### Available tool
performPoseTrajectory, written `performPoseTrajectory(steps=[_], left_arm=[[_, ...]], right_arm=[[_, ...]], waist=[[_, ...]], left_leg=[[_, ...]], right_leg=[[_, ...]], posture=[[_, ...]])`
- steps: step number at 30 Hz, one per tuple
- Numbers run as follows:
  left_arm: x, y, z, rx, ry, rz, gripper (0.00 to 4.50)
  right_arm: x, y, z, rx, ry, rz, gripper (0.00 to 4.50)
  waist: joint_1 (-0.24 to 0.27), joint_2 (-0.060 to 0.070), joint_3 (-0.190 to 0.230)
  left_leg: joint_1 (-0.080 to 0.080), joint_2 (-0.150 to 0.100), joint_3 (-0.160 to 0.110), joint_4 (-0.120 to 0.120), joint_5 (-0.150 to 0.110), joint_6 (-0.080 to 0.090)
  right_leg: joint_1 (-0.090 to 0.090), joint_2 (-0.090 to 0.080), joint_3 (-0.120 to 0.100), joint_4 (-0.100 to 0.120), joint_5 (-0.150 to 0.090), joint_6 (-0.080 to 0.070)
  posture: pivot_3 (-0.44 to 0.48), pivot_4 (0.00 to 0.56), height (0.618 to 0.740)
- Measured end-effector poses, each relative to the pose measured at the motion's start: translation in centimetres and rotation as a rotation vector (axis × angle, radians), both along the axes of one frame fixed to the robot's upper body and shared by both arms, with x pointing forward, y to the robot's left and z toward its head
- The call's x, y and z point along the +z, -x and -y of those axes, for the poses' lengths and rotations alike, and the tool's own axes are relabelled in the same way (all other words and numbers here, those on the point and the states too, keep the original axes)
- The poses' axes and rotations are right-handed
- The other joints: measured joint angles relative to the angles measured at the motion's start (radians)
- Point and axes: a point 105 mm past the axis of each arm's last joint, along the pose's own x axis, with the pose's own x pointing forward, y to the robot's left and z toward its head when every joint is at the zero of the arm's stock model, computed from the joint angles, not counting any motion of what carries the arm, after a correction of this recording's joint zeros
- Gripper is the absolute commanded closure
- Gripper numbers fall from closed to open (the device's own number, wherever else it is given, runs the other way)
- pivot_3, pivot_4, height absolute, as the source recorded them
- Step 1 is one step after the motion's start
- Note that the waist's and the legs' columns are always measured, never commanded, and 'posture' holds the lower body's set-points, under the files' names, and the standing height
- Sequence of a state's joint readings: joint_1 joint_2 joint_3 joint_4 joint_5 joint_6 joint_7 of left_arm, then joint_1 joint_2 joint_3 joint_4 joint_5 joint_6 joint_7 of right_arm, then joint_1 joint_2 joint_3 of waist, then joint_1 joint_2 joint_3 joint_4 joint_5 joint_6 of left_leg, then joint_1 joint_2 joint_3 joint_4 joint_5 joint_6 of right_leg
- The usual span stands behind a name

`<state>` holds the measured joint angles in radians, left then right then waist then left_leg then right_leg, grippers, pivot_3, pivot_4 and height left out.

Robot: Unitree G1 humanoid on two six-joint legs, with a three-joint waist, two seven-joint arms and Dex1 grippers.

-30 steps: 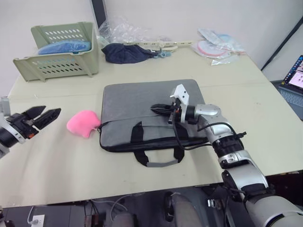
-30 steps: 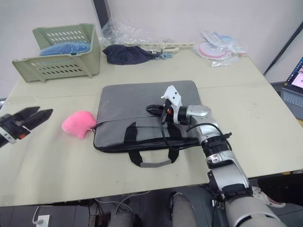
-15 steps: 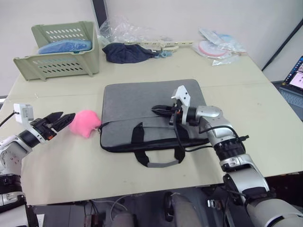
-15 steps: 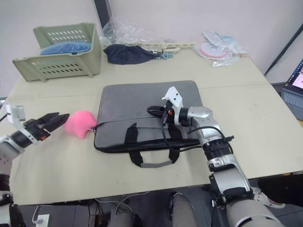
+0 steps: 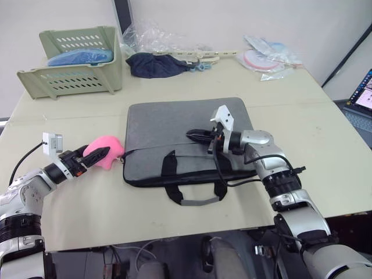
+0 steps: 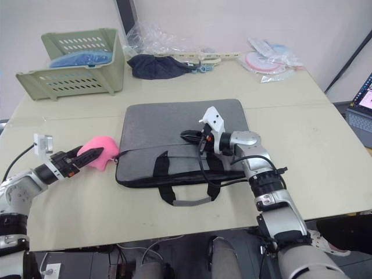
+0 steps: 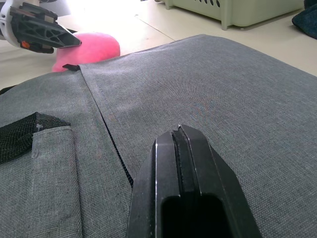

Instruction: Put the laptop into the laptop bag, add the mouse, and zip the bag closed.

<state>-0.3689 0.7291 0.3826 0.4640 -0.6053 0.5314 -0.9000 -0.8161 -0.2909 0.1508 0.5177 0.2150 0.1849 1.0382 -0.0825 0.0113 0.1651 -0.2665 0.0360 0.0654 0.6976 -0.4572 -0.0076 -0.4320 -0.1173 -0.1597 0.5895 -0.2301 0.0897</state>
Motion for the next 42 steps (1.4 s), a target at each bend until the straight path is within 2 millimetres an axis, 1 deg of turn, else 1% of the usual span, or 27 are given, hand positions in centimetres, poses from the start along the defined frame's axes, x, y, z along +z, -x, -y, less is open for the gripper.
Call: performPoseTrajectory(steps=[3,4,6,7,8,9,10,11,12,17,20,24,26,27,29,32,37,42], left_arm=[[0.0,0.0,0.0,-0.001,-0.001,-0.001,1.59],[0.0,0.0,0.0,-0.002,-0.001,-0.001,1.76],[-0.3,0.4,0.0,-0.012,-0.006,-0.018,2.6],[-0.3,0.5,0.0,-0.019,-0.005,-0.018,3.22],[-0.3,0.5,0.1,-0.02,-0.004,-0.017,3.22],[-0.2,0.5,0.1,-0.022,-0.004,-0.016,3.76],[-0.2,0.5,0.1,-0.024,-0.005,-0.013,3.99],[-0.1,0.5,0.2,-0.024,-0.003,-0.012,4.34],[-0.1,0.5,0.2,-0.025,0.0,-0.013,4.44],[0.1,0.6,0.5,-0.04,0.014,-0.018,4.44],[0.2,1.2,1.0,-0.074,0.009,-0.032,4.44],[-0.1,2.6,0.6,-0.089,-0.041,-0.074,4.44],[-0.1,3.5,0.4,-0.1,-0.064,-0.096,4.44],[-0.1,4.3,0.2,-0.098,-0.07,-0.111,4.44],[-0.1,5.0,-0.1,-0.097,-0.072,-0.13,4.44],[0.1,5.8,-0.3,-0.095,-0.07,-0.141,4.44],[0.1,6.9,0.3,-0.13,-0.067,-0.174,4.44],[-0.3,8.2,1.7,-0.201,-0.042,-0.228,4.44]], right_arm=[[0.0,0.0,0.0,0.0,0.0,0.0,4.5],[0.0,0.0,0.0,0.0,0.0,0.0,4.5],[0.0,0.0,0.0,-0.003,0.0,0.0,4.5],[0.0,0.0,0.0,-0.004,0.0,0.0,4.5],[0.0,0.0,0.0,-0.005,0.0,0.0,4.5],[0.0,0.0,0.0,-0.005,0.0,0.0,4.5],[0.0,0.0,0.0,-0.006,0.0,0.0,4.5],[0.0,0.0,0.0,-0.006,0.0,0.0,4.5],[0.0,0.0,0.0,-0.006,0.0,0.0,4.5],[0.0,-0.1,0.0,-0.007,0.0,0.001,4.5],[0.0,-0.1,0.0,-0.007,-0.001,0.001,4.5],[0.0,-0.1,-0.2,-0.009,-0.004,-0.001,4.5],[0.0,-0.1,-0.2,-0.011,-0.005,-0.002,4.5],[-0.1,-0.1,-0.3,-0.01,-0.007,-0.002,4.5],[-0.1,-0.1,-0.3,-0.011,-0.008,-0.003,4.5],[-0.1,-0.2,-0.2,-0.014,-0.008,-0.004,4.5],[-0.2,-0.1,-0.6,-0.008,-0.016,-0.01,4.5],[-0.2,-0.1,-0.6,-0.01,-0.017,-0.012,4.5]], waist=[[0.0,0.0,0.0],[0.0,0.0,0.0],[0.001,0.0,0.0],[0.001,0.0,0.0],[0.001,0.0,0.0],[0.002,0.0,0.0],[0.002,0.0,0.0],[0.002,0.0,0.0],[0.002,0.0,0.0],[0.002,0.0,0.0],[0.001,0.0,0.0],[0.001,0.001,0.0],[0.001,0.001,0.0],[0.001,0.001,0.001],[0.002,0.002,0.001],[0.002,0.002,0.001],[0.0,0.002,0.001],[0.0,0.003,0.002]], left_leg=[[0.0,0.0,0.0,0.0,0.0,0.0],[0.0,0.0,0.0,0.0,0.0,0.0],[0.0,0.0,0.0,0.0,0.0,0.0],[0.0,0.0,0.0,0.0,0.0,0.0],[0.0,0.0,0.0,0.0,0.0,0.0],[0.0,0.0,0.0,0.0,0.0,0.0],[0.0,0.0,0.0,0.0,0.0,0.0],[0.0,0.0,0.0,0.0,0.0,0.0],[0.0,0.0,0.0,0.0,0.0,0.0],[0.0,0.0,0.0,0.0,0.0,0.0],[0.0,0.001,0.0,0.0,0.0,0.0],[0.0,0.001,-0.001,0.0,0.0,0.0],[0.0,0.001,0.0,0.0,0.0,0.0],[0.0,0.002,0.0,0.0,0.0,0.0],[0.0,0.002,-0.001,0.0,0.0,0.0],[0.0,0.002,0.0,0.0,0.0,-0.001],[0.0,0.004,0.0,-0.001,-0.001,-0.002],[0.0,0.005,-0.001,-0.001,-0.001,-0.002]], right_leg=[[0.0,0.0,0.0,0.0,0.0,0.0],[0.0,0.0,0.0,0.0,0.0,0.0],[0.0,0.0,0.0,0.0,0.0,0.0],[0.0,0.0,0.0,0.0,0.0,0.0],[0.0,0.0,0.0,0.0,0.0,0.0],[0.0,0.0,0.0,0.0,0.0,0.0],[0.0,0.0,0.0,0.0,0.0,0.0],[0.0,0.0,0.0,0.0,0.0,0.0],[0.0,0.0,0.0,0.0,0.0,0.0],[0.0,0.0,0.0,0.0,0.0,0.0],[0.0,0.0,0.0,0.0,0.0,0.0],[0.0,0.0,0.0,0.0,0.0,0.0],[0.0,0.0,0.001,0.0,0.0,0.0],[0.0,0.0,0.001,-0.001,0.0,0.0],[0.0,0.0,0.001,-0.001,0.0,0.0],[0.0,0.0,0.001,-0.001,0.0,0.0],[0.0,0.001,0.001,-0.001,-0.001,-0.001],[0.0,0.002,0.001,-0.001,-0.001,-0.002]], posture=[[0.0,0.15,0.74],[0.0,0.15,0.74],[0.0,0.15,0.74],[0.0,0.15,0.74],[0.0,0.15,0.74],[0.0,0.15,0.74],[0.0,0.15,0.74],[0.0,0.15,0.74],[0.0,0.15,0.74],[0.0,0.15,0.74],[0.0,0.15,0.74],[0.0,0.15,0.74],[0.0,0.15,0.74],[0.0,0.15,0.74],[0.0,0.15,0.74],[0.0,0.15,0.74],[0.0,0.15,0.74],[0.0,0.15,0.74]])
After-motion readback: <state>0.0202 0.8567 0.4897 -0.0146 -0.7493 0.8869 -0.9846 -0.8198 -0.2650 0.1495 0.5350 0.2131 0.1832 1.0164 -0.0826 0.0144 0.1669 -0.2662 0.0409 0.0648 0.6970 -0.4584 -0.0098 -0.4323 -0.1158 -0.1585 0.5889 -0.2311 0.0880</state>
